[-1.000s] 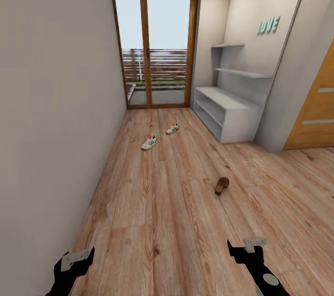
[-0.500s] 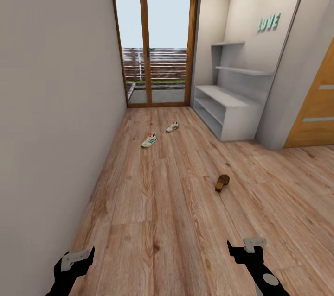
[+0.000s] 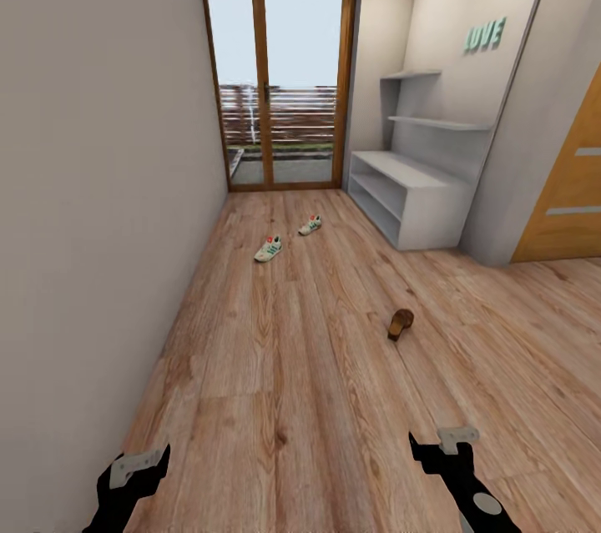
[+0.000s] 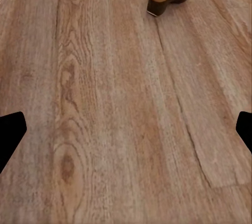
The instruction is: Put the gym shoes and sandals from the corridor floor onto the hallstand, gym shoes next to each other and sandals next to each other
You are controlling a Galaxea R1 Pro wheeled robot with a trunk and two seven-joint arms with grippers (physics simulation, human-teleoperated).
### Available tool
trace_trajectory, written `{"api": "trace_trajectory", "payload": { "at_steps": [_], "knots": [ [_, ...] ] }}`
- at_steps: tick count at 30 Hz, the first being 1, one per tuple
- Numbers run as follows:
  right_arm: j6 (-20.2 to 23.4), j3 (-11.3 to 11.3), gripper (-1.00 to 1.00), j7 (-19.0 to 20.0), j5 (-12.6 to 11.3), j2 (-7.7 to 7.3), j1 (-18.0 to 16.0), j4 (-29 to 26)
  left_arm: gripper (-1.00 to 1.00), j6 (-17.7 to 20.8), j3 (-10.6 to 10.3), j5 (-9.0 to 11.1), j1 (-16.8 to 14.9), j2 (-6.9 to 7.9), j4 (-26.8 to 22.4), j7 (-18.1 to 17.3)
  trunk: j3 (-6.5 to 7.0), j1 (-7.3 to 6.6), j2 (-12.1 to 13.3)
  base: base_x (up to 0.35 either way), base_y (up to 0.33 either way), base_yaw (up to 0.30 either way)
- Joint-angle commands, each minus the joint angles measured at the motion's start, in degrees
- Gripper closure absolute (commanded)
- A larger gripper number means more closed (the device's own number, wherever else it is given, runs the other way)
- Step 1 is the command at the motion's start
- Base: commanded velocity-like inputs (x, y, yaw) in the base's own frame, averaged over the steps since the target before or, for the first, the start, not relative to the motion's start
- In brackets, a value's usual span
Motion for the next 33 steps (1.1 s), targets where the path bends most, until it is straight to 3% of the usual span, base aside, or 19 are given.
{"api": "trace_trajectory", "payload": {
  "at_steps": [1,6,9,13,20,33],
  "knots": [
    [-0.8,0.0,-1.00,0.0,0.0,-0.02,0.1,-0.1,-1.00,0.0,0.0,0.0,0.0,0.00,0.0,0.0,-0.18,0.23,-0.4,0.000,0.000,0.000],
    [-5.7,-0.1,-1.00,0.1,0.0,-0.08,2.0,-0.7,-1.00,0.0,0.0,0.0,0.0,0.00,0.0,0.0,-1.08,1.32,-2.4,0.000,0.000,0.000],
    [-11.5,-0.2,-1.00,0.0,0.0,-0.05,4.8,-2.4,-1.00,0.0,0.0,0.0,0.0,0.02,0.0,0.0,-1.62,1.98,-3.6,0.000,0.000,0.000],
    [-14.6,-0.3,-1.00,0.0,-0.1,-0.03,6.8,-4.7,-1.00,0.0,0.0,0.1,0.0,0.03,0.0,0.0,-2.34,2.86,-5.2,0.000,0.000,0.000],
    [-16.8,-0.3,-1.00,0.0,-0.1,-0.07,8.4,-6.7,-1.00,0.0,0.0,0.1,0.0,0.07,-0.1,0.1,-3.60,4.40,-8.0,0.000,0.000,0.000],
    [-17.7,-0.3,-1.00,0.0,-0.1,-0.10,9.2,-7.6,-1.00,-3.1,-0.1,0.1,0.1,0.09,-0.1,0.1,-6.48,4.73,-8.2,0.000,0.000,0.000]
  ]
}}
